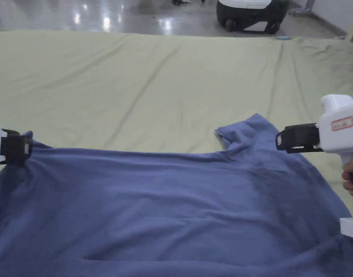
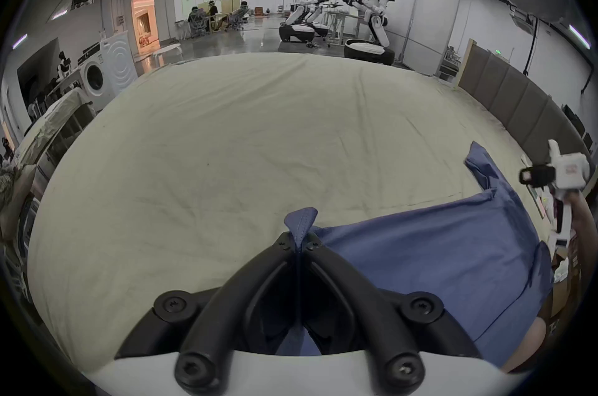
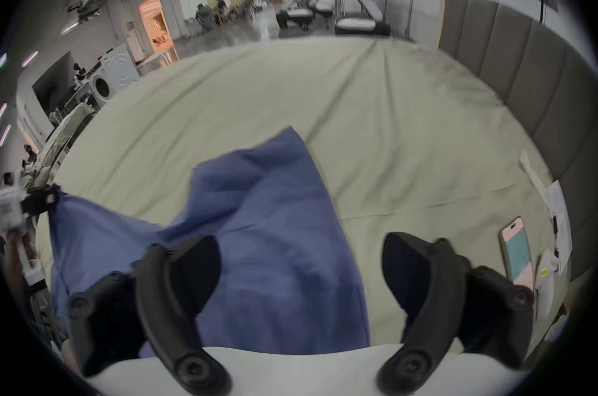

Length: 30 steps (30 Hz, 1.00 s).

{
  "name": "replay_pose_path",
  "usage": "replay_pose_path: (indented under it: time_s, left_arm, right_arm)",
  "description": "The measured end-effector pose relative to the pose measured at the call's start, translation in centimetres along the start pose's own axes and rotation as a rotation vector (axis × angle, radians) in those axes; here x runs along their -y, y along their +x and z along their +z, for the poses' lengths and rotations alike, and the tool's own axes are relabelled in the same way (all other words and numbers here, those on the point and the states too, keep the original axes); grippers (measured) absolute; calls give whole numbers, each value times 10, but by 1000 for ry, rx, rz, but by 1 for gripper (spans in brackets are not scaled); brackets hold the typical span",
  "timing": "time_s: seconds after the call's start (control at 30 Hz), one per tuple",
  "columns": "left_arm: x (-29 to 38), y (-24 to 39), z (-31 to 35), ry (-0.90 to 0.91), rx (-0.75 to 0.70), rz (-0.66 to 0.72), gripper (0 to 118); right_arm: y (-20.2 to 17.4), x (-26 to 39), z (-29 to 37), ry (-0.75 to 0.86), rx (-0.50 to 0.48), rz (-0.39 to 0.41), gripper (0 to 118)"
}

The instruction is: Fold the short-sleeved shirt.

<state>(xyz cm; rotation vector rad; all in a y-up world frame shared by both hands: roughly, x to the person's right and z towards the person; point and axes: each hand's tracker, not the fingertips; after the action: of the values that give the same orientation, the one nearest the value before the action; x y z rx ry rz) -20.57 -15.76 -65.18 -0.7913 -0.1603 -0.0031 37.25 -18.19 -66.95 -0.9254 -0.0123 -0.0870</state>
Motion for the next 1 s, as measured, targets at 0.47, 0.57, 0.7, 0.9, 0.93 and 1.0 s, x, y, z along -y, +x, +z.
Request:
replay_pose_path:
  time_s: [0.47, 0.57, 0.7, 0.9, 0.93, 1.0]
  left_arm:
    - [-8, -14, 12, 22, -5, 25, 0]
    - [-13, -12, 27, 60, -8, 14, 0]
    - [-22, -5, 55, 135, 12, 28, 0]
    - [-45, -8, 94, 226, 14, 40, 0]
    - [-48, -8, 100, 237, 7, 35, 0]
    - [-53, -11, 111, 261, -3, 30, 0]
  right_arm:
    - [-7, 10, 28, 142, 64, 31, 0]
    - [-12, 2, 59, 210, 34, 37, 0]
    - [-20, -7, 93, 298, 66, 113, 0]
    - [-23, -23, 138, 399, 65, 99, 0]
    - [-23, -26, 145, 421, 73, 102, 0]
    - [-22, -33, 159, 438, 59, 99, 0]
